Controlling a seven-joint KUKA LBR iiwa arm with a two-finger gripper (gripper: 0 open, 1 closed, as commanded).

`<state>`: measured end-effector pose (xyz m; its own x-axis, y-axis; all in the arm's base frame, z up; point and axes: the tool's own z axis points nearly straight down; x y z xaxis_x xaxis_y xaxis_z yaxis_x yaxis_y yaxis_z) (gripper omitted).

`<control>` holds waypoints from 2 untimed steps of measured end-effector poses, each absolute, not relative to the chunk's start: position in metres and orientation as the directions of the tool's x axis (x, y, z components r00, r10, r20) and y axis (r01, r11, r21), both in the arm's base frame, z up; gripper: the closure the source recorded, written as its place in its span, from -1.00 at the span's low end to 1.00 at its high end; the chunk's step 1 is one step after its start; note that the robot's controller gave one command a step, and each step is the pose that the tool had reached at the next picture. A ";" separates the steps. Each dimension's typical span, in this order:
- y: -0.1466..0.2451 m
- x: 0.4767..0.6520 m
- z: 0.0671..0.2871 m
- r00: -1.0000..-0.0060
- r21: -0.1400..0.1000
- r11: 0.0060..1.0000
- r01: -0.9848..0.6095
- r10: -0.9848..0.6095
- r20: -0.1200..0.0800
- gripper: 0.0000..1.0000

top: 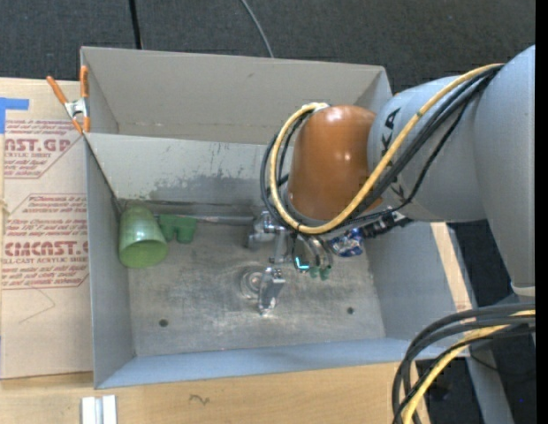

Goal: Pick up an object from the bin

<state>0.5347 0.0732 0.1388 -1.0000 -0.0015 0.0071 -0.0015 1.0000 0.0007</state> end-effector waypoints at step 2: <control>0.065 0.536 0.074 -0.999 0.002 0.999 -0.052 -0.052 0.001 1.00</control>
Offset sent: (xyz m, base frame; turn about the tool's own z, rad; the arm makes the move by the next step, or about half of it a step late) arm 0.0000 -0.0097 -0.0688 -0.0497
